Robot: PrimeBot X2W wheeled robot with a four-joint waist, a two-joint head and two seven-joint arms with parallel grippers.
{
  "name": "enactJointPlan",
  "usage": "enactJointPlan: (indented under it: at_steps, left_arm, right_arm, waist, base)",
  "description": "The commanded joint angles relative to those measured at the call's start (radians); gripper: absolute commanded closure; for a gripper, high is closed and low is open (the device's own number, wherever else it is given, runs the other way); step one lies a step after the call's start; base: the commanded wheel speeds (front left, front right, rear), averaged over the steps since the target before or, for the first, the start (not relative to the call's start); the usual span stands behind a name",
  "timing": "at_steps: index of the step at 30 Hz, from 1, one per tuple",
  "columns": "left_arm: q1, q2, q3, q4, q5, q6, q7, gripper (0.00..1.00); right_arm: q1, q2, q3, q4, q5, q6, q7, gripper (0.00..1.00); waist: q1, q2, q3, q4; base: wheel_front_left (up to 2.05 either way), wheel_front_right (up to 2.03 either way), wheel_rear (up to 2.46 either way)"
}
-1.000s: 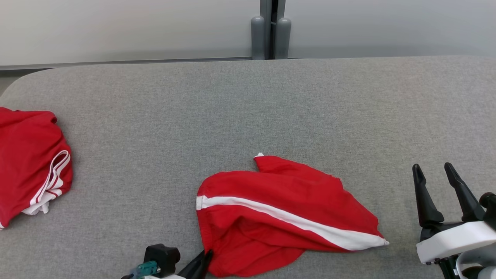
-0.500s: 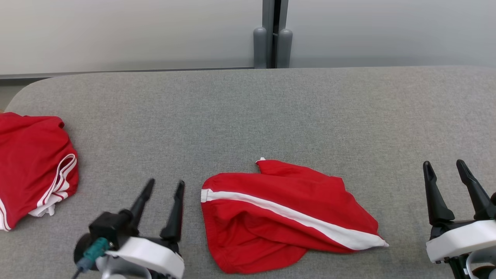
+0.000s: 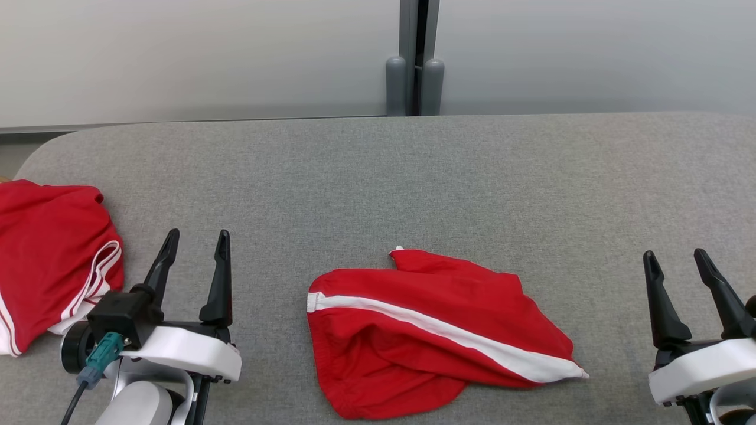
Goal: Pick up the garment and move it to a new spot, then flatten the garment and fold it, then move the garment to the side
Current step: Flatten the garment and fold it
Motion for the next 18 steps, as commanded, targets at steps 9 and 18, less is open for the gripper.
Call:
enactJointPlan:
  at_steps: [9,18]
  left_arm:
    - [-0.008,0.004,-0.004,0.038,0.006,-0.016,-0.007,0.0]
    - [-0.064,-0.013,-0.064,0.06,0.011,-0.061,0.051,0.0]
  right_arm:
    - [0.01,0.0,0.0,-0.012,-0.005,0.0,0.004,0.0]
    - [-0.002,0.001,0.009,-0.013,-0.002,0.0,0.007,0.0]
  waist:
    - [-0.0001,0.0,-0.006,0.0]
    - [-0.0001,0.0,0.006,-0.001]
  base:
    - [0.0,0.0,0.0]
    - [0.0,0.0,0.0]
